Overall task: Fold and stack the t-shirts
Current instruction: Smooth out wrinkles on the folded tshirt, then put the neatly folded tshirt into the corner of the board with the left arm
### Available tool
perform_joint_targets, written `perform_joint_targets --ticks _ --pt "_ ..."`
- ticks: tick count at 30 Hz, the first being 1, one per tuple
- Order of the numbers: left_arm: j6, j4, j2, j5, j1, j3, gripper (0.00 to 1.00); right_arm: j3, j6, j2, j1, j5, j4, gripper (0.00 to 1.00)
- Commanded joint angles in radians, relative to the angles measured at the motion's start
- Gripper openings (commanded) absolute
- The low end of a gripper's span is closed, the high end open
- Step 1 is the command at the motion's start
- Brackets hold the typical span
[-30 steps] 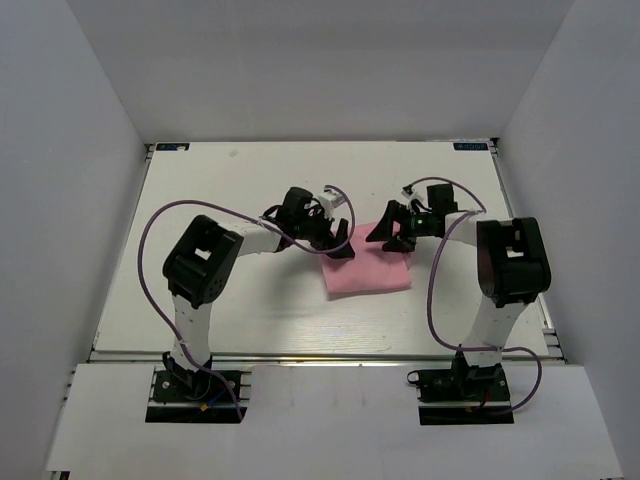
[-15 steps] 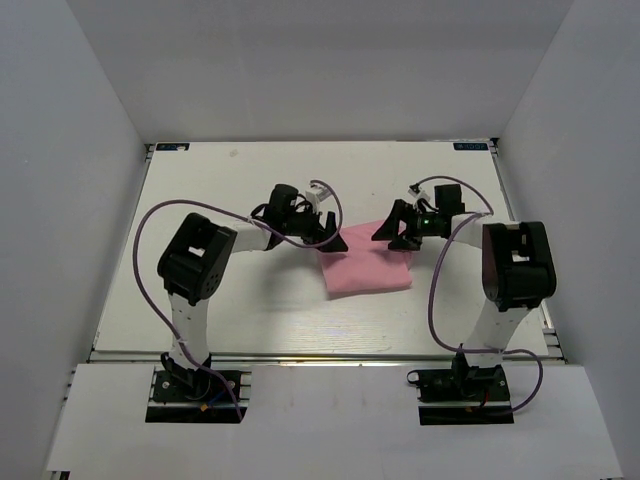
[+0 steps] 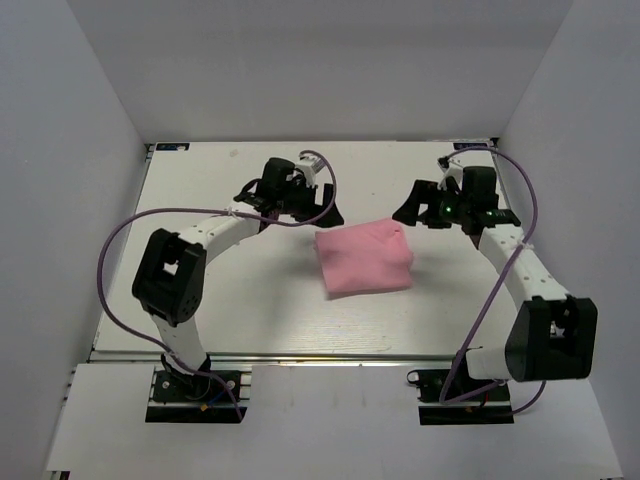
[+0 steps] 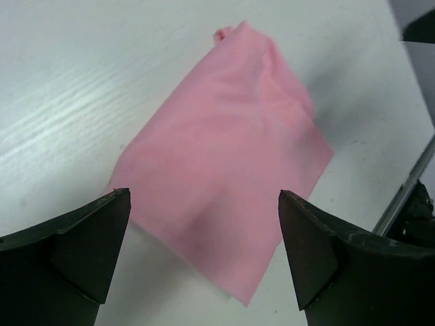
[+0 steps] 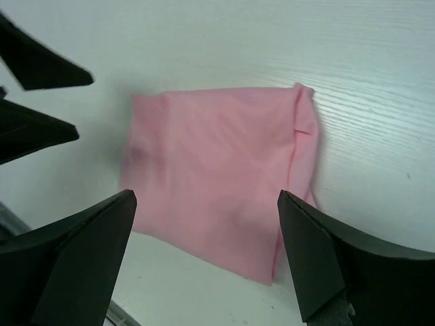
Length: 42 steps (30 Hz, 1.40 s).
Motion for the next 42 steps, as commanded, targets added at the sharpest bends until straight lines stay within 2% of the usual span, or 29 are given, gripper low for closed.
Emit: perform_joint_targets --ticks 1,6,9,12,16,18,20,27,29,33,34,38,42 --pt "-0.103 -0.26 -0.058 -0.244 -0.018 -0.018 1.0 -0.056 0.013 -0.067 -0.002 0.201 -0.085 0.9" --pt "-0.259 -0.19 -0.13 -0.324 -0.096 -0.187 1.0 -0.133 0.061 -0.174 0.001 0.364 -0.079 0.9" --pt "-0.302 -0.179 -0.121 -0.369 -0.131 -0.187 0.94 -0.141 0.066 -0.187 0.001 0.376 -0.084 0.9" --pt "-0.325 -0.153 -0.082 -0.355 -0.156 -0.187 0.91 -0.154 0.072 -0.185 -0.002 0.373 -0.081 0.9" --pt "-0.351 -0.133 -0.012 -0.346 -0.185 -0.175 0.76 -0.16 0.073 -0.182 -0.002 0.375 -0.084 0.9" --pt "-0.351 -0.165 0.022 -0.346 -0.194 -0.163 0.62 -0.157 0.072 -0.182 -0.002 0.384 -0.096 0.9" --pt "-0.351 -0.188 0.031 -0.369 -0.194 -0.153 0.54 -0.162 0.072 -0.19 -0.002 0.396 -0.102 0.9" --pt "-0.371 -0.197 0.043 -0.432 -0.203 -0.189 0.5 -0.168 0.069 -0.203 -0.002 0.406 -0.11 0.9" --pt "-0.356 -0.197 0.057 -0.444 -0.203 -0.161 0.42 -0.168 0.066 -0.203 -0.004 0.403 -0.111 0.9" --pt "-0.308 -0.254 0.103 -0.466 -0.179 -0.078 0.2 -0.165 0.063 -0.208 -0.002 0.409 -0.113 0.9" --pt "-0.264 -0.285 0.12 -0.466 -0.167 -0.034 0.01 -0.164 0.06 -0.21 -0.002 0.413 -0.11 0.9" --pt "-0.138 -0.476 0.189 -0.692 -0.157 0.159 0.0 -0.159 0.041 -0.205 -0.004 0.421 -0.114 0.9" --pt "-0.044 -0.57 0.211 -0.824 -0.119 0.306 0.0 -0.142 0.027 -0.185 -0.004 0.418 -0.117 0.9"
